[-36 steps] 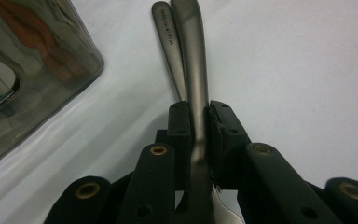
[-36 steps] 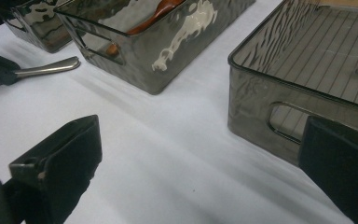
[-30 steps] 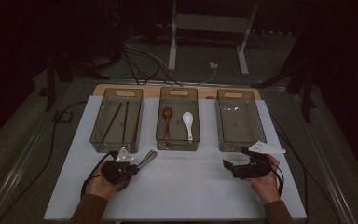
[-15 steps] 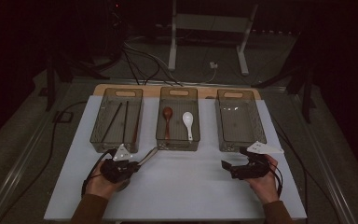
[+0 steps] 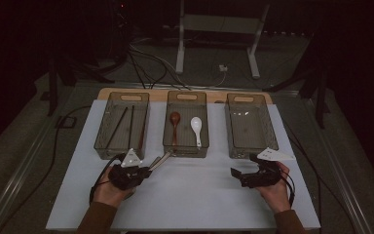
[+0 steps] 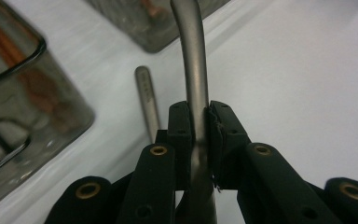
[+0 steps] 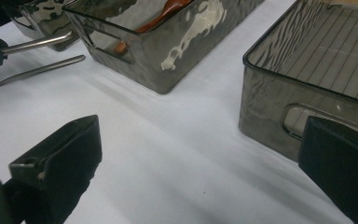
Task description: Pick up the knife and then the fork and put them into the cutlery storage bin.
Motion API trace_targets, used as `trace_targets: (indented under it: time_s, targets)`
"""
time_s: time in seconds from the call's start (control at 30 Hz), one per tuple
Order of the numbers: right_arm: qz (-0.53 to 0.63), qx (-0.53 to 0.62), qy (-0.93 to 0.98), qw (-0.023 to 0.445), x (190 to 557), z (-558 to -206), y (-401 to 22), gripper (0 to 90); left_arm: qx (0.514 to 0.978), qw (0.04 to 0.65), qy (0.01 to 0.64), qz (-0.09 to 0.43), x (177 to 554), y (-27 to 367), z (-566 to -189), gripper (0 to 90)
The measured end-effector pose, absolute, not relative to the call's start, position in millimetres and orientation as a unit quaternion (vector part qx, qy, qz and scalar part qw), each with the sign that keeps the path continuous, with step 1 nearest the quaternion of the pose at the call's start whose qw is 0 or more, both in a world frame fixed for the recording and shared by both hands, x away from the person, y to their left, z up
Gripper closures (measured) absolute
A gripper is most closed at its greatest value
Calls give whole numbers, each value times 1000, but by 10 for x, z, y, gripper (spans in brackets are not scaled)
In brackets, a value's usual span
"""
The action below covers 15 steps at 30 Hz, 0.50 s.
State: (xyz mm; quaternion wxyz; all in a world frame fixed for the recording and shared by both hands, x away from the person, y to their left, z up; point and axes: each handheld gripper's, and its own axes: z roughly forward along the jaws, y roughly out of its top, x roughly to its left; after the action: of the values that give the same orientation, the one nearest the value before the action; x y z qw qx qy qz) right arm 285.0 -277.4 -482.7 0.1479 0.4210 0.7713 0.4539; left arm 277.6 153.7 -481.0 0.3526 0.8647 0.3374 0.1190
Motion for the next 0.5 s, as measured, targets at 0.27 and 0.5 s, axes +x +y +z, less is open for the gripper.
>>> trace_targets:
  time_s: [0.27, 0.5]
  targets:
    - [461, 424, 766, 148, 2836, -4809, -2784, 0, 861, 371, 323, 123, 2795, 1358, -4663, 815]
    - [461, 424, 766, 147, 2822, -4811, -2763, 0, 859, 385, 311, 129, 2854, 1153, -4538, 815]
